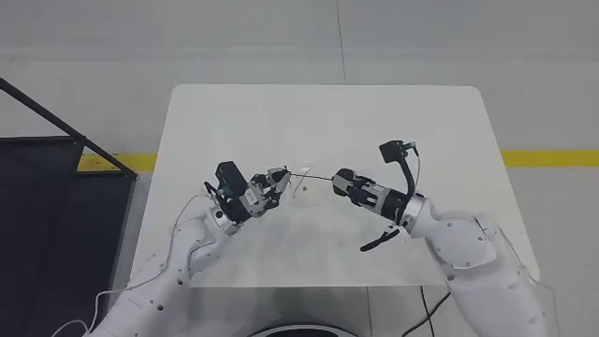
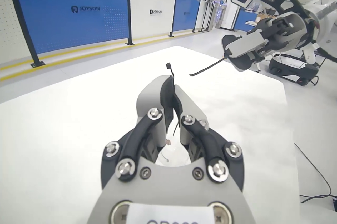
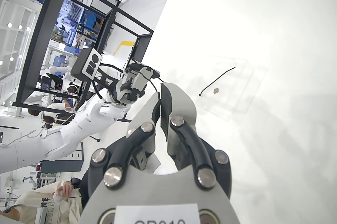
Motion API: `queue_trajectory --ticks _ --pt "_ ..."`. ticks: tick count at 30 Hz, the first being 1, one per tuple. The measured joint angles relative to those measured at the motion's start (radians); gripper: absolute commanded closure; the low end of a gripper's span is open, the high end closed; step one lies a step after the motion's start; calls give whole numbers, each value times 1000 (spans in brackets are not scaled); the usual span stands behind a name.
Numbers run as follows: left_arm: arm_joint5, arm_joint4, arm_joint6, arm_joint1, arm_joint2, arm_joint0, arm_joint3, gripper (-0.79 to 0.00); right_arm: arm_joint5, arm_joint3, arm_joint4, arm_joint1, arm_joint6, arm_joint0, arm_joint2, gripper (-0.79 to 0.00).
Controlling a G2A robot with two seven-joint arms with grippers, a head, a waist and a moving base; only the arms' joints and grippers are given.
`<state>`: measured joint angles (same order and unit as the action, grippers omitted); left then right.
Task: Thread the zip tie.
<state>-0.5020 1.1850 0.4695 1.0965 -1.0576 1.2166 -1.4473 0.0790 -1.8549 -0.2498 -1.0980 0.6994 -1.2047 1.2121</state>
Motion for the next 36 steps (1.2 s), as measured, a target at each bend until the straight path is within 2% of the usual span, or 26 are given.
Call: queue_trajectory --ticks 8,36 --pt "29 23 9 8 2 1 5 0 -20 -16 -1 -1 -10 -3 -1 0" --pt "21 55 30 17 -10 9 9 0 -88 -25 -17 -9 -14 23 -25 0"
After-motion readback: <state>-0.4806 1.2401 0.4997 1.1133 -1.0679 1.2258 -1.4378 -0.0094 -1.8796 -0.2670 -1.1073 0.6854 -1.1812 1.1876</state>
